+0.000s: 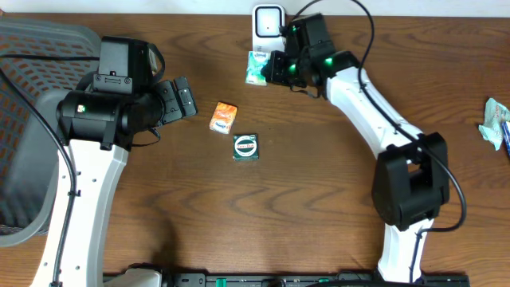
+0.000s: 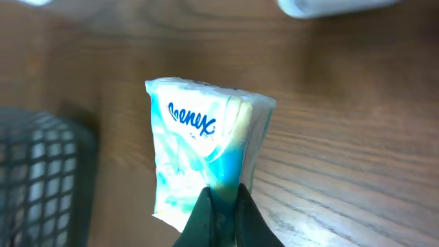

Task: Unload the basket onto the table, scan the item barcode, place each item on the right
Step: 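Lift the Kleenex pack and swing it toward the scanner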

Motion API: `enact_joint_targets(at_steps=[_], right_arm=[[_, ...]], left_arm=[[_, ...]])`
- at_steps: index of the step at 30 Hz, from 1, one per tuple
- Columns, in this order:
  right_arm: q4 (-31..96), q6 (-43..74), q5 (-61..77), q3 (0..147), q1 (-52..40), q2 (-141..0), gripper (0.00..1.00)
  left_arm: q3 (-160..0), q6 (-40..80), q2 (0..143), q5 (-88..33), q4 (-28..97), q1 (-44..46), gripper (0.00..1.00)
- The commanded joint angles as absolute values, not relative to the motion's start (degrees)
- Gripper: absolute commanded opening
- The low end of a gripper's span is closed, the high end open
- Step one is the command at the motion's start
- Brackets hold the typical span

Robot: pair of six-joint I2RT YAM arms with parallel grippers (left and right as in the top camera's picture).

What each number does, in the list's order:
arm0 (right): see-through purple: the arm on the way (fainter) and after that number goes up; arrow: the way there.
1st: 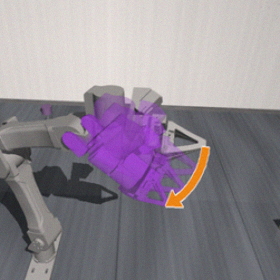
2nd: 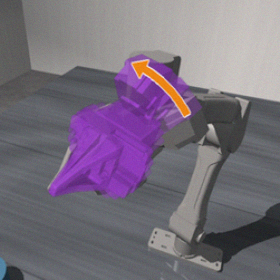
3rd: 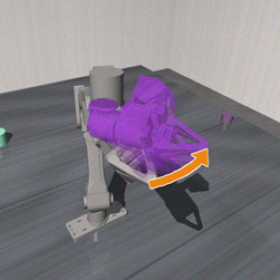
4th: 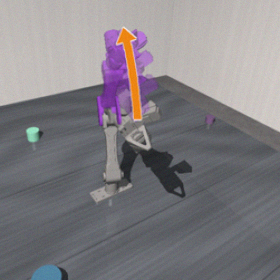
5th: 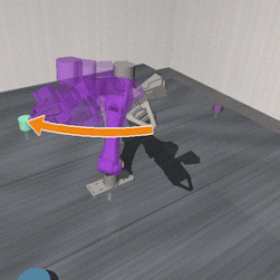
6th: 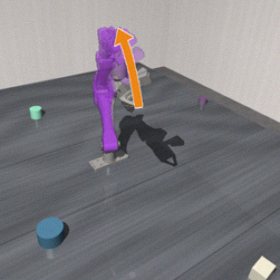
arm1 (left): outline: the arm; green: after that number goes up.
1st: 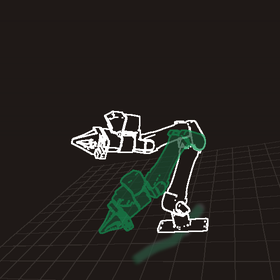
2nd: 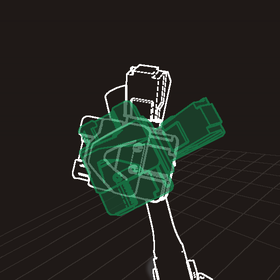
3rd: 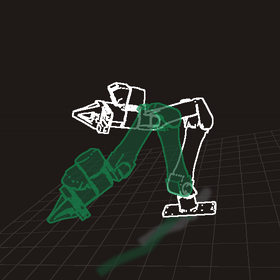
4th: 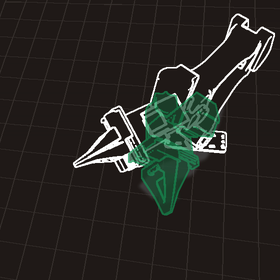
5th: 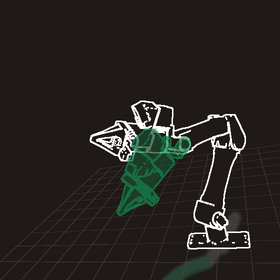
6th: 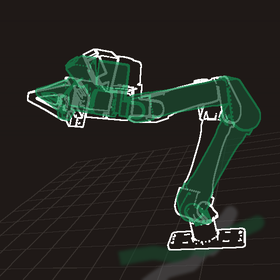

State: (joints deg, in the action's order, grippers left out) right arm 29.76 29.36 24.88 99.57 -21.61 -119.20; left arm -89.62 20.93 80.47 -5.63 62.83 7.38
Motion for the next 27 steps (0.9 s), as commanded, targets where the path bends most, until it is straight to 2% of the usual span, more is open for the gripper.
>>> enact_joint_targets(at_steps=[1, 10, 16, 20, 27], right_arm=[[29.9, 22.6, 34.7, 99.6, -19.2, -118.3, 0.01], [33.0, 1.5, 69.5, 99.6, -9.8, -118.3, 0.01], [37.3, -0.1, 76.7, 99.6, -6.3, -118.4, 0.01], [37.1, -3.3, 88.4, 99.6, -5.5, -118.4, 0.01], [37.1, -4.6, 89.5, 99.6, -6.0, -118.5, 0.01]], left_arm=[[-90.3, 20.6, 80.5, -5.3, 63.0, 7.1, 0.98], [-90.3, 20.6, 80.5, -5.3, 63.0, 7.1, 0.98], [-90.3, 20.6, 80.5, -5.3, 63.0, 7.1, 0.98], [-90.3, 20.6, 80.5, -5.3, 63.0, 7.1, 0.97], [-90.3, 20.6, 80.5, -5.3, 63.0, 7.1, 0.98]])
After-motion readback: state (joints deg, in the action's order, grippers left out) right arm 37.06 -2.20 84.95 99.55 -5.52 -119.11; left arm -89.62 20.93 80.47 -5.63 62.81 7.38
